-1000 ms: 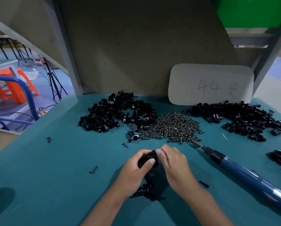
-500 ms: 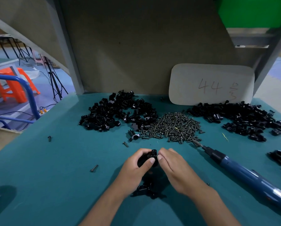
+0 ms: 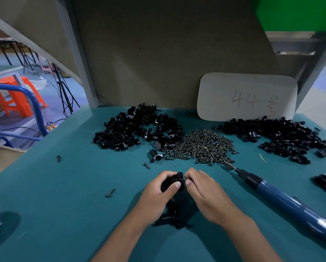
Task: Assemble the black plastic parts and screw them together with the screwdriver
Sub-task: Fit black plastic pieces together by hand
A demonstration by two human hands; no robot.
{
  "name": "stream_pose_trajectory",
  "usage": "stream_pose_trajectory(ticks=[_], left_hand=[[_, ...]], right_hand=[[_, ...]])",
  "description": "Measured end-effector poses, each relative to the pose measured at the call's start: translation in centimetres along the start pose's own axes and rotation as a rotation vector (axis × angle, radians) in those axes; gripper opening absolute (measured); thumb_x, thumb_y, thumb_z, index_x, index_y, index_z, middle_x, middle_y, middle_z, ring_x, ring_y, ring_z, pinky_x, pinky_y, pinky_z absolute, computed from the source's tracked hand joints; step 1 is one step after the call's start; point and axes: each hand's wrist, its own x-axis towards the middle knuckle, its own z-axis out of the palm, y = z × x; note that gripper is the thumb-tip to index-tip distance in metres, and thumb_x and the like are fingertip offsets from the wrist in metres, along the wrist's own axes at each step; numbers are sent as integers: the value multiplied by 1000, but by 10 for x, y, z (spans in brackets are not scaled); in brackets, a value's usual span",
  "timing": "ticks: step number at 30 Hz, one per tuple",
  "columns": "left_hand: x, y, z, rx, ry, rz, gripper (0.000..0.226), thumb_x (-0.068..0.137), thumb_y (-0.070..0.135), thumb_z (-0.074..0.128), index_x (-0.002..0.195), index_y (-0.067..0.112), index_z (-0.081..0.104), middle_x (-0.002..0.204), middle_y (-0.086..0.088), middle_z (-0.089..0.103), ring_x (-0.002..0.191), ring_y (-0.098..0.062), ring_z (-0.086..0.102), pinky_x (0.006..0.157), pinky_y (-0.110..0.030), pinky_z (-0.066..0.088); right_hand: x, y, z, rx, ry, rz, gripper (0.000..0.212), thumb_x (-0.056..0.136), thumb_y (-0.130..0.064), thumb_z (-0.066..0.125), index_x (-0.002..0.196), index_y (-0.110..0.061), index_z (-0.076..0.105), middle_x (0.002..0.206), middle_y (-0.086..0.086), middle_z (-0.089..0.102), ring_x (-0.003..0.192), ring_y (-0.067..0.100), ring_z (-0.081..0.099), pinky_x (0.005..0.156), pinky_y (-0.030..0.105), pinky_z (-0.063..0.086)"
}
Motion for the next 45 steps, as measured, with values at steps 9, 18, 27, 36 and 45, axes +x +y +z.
stream_pose_trajectory(ticks=[9, 18, 27, 36, 45], left_hand=[[0, 3, -2, -9, -38, 21, 15, 99, 40, 62, 114, 37, 64, 104, 12, 71, 99, -9, 67, 86, -23, 53], [0, 2, 1, -10, -31, 20, 17, 96, 45, 62, 112, 41, 63, 103, 14, 70, 96, -5, 67, 82, -21, 53], [1, 0, 0, -39, -14, 5, 17, 96, 46, 62, 113, 42, 63, 102, 13, 71, 91, -7, 68, 80, -21, 53], [0, 0, -1, -22, -27, -27, 14, 100, 39, 61, 114, 36, 63, 81, 22, 65, 73, -2, 61, 68, -12, 46], [0, 4, -1, -33, -44, 1, 13, 99, 40, 61, 112, 40, 64, 102, 19, 70, 93, 0, 66, 79, -14, 50]], right_hand=[[6, -3, 6, 151, 14, 55, 43, 105, -51, 27, 71, -27, 37, 60, -5, 41, 57, 11, 37, 57, 38, 32], [2, -3, 1, 4, 14, 23, 36, 100, -58, 19, 83, -33, 38, 77, -9, 48, 80, 8, 46, 65, 33, 39], [1, -6, 4, -72, 82, 67, 43, 97, -61, 14, 82, -31, 40, 73, -6, 52, 77, 9, 50, 60, 31, 36], [1, 2, -2, 3, 13, -28, 22, 98, -57, 24, 90, -41, 37, 83, -16, 47, 85, 5, 45, 65, 27, 35], [2, 4, 2, 93, -13, 4, 36, 100, -64, 23, 89, -34, 41, 80, -16, 50, 73, 10, 47, 61, 32, 35]])
